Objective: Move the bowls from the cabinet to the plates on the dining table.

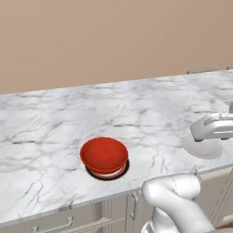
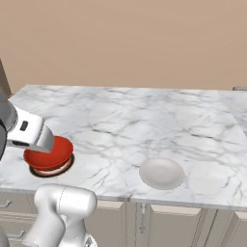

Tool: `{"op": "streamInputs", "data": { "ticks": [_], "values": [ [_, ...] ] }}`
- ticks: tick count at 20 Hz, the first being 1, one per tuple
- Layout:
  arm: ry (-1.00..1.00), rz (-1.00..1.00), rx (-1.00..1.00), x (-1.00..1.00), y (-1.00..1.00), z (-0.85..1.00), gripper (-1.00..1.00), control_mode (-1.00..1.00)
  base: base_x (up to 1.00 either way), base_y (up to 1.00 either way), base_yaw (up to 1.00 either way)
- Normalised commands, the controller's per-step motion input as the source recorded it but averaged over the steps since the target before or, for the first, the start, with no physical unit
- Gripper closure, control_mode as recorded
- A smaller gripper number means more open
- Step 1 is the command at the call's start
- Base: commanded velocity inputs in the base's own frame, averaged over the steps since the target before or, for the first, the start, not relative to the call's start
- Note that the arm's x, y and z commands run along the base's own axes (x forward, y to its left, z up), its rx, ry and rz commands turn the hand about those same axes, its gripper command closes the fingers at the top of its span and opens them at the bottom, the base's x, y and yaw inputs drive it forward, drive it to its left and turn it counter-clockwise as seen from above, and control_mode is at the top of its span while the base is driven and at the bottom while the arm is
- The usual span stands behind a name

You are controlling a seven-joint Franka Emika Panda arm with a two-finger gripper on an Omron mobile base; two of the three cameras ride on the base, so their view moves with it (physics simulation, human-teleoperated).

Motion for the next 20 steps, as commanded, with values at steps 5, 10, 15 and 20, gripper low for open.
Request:
{"op": "streamInputs", "data": {
  "ticks": [5,10,15,20],
  "values": [
    [0.00,0.00,0.00,0.00,-0.04,0.00,-1.00,-1.00,0.00,0.00,0.00],
    [0.00,0.00,0.00,0.00,0.00,0.00,-1.00,-1.00,0.00,0.00,0.00],
    [0.00,0.00,0.00,0.00,0.00,0.00,-1.00,1.00,0.00,0.00,0.00],
    [0.00,0.00,0.00,0.00,0.00,0.00,-1.00,1.00,-0.25,0.03,0.00]
  ]
}}
